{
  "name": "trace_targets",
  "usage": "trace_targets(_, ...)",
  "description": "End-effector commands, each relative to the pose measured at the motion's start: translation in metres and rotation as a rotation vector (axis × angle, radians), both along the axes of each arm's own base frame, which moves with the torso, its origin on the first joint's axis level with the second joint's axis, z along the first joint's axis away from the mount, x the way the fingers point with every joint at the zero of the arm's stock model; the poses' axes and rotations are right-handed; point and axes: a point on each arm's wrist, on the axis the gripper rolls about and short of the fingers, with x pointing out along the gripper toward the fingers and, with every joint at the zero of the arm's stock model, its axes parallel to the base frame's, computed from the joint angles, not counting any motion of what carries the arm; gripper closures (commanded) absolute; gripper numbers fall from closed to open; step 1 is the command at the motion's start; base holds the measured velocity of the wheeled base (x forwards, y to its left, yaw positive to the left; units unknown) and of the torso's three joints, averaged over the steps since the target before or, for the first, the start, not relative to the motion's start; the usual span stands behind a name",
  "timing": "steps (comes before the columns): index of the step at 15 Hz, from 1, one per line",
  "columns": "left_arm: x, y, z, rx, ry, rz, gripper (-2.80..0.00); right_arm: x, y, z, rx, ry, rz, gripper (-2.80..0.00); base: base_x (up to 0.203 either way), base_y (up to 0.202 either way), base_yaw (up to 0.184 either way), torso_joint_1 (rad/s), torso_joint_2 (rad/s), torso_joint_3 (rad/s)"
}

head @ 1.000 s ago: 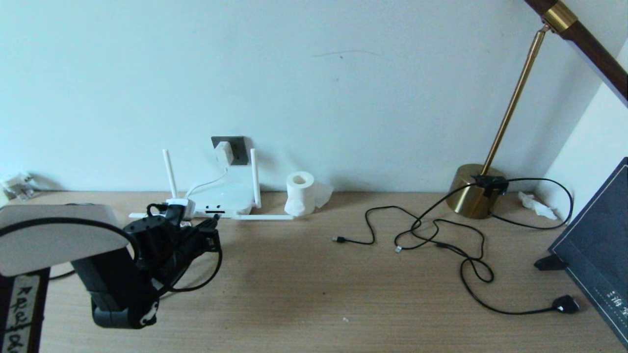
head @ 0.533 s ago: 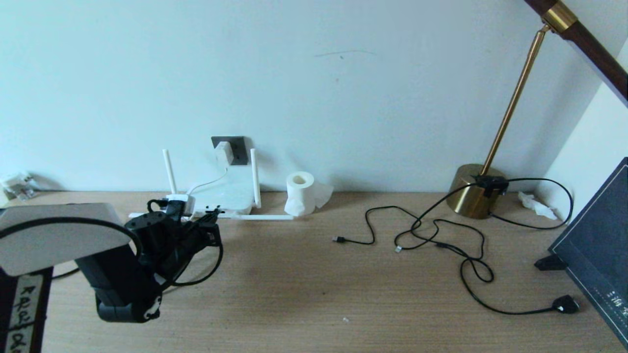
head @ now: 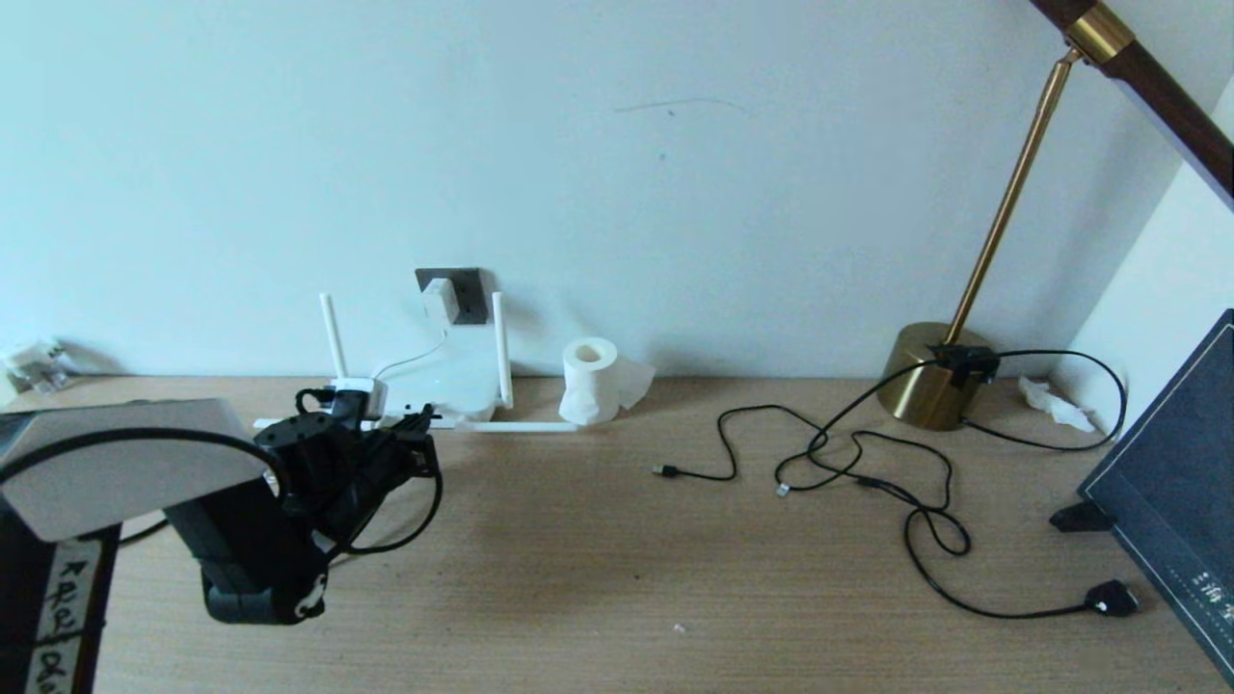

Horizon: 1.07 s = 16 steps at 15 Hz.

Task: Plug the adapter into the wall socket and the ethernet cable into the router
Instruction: Plug cable into router interface

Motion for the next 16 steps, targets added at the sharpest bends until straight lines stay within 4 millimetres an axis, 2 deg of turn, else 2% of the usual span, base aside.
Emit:
trace_targets(1,0.001,0.0,-0.002,0.0,-0.001,0.0,0.0,0.0,0.0,0.0,0.0,-0.001,0.0,-2.8,0.0,0.0,0.0,0.0,0.0,0.0)
trace_targets(10,-0.008,-0.003,0.001,-0.011,0.015,-0.004,0.0,0.0,0.0,0.0,0.0,-0.001,0.0,-2.8,0.0,0.0,0.0,0.0,0.0,0.0)
trace_targets(16,-0.023,-0.004,0.016,-0.016,0.009,-0.01,0.0,0.0,0.0,0.0,0.0,0.002,0.0,-2.8,0.0,0.0,0.0,0.0,0.0,0.0)
